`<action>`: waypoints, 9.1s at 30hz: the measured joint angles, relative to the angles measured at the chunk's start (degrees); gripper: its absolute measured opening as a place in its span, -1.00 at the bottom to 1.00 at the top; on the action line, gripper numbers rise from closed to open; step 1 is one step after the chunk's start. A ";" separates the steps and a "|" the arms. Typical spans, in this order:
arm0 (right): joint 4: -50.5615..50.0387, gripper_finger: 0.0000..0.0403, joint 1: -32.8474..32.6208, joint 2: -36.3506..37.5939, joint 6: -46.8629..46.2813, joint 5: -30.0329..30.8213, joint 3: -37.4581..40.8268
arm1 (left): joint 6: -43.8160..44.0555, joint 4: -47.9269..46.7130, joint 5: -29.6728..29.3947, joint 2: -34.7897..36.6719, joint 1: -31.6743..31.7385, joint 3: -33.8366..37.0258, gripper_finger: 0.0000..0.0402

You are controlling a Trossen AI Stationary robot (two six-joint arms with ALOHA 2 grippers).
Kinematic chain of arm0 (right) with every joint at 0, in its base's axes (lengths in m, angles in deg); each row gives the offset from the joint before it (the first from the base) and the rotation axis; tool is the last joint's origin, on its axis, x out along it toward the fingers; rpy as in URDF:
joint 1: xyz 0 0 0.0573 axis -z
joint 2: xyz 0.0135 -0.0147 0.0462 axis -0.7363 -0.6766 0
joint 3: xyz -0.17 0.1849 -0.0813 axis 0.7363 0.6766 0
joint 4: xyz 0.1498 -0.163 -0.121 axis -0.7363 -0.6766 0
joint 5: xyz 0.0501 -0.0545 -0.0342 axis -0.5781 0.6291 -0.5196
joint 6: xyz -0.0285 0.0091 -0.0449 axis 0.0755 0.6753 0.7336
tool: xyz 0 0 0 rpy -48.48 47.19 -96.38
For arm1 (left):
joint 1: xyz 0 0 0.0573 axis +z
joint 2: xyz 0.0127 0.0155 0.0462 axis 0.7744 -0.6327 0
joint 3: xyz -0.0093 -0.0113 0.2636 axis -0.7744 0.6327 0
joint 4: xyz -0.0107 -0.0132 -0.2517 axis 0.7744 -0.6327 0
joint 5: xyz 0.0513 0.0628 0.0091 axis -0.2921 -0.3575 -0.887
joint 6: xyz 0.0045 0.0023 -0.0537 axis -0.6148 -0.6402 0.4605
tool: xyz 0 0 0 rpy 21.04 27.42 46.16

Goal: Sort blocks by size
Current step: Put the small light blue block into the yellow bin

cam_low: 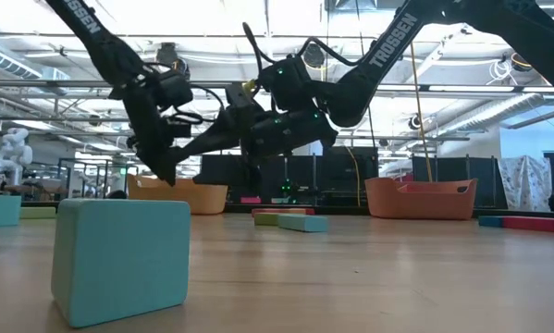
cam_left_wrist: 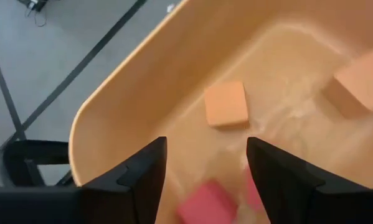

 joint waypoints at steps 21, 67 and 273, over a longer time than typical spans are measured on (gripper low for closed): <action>0.43 0.37 -0.42 0.00 0.02 -5.07 0.00 | 17.47 -39.63 10.70 16.42 -17.30 -6.47 0.13; 0.43 0.37 -1.79 0.00 0.16 -7.51 0.00 | 30.77 -35.78 9.74 15.69 -22.00 8.45 0.47; -0.94 0.37 -8.05 0.00 1.44 -4.08 0.02 | 50.13 -40.18 4.64 13.25 -48.39 -3.12 -0.35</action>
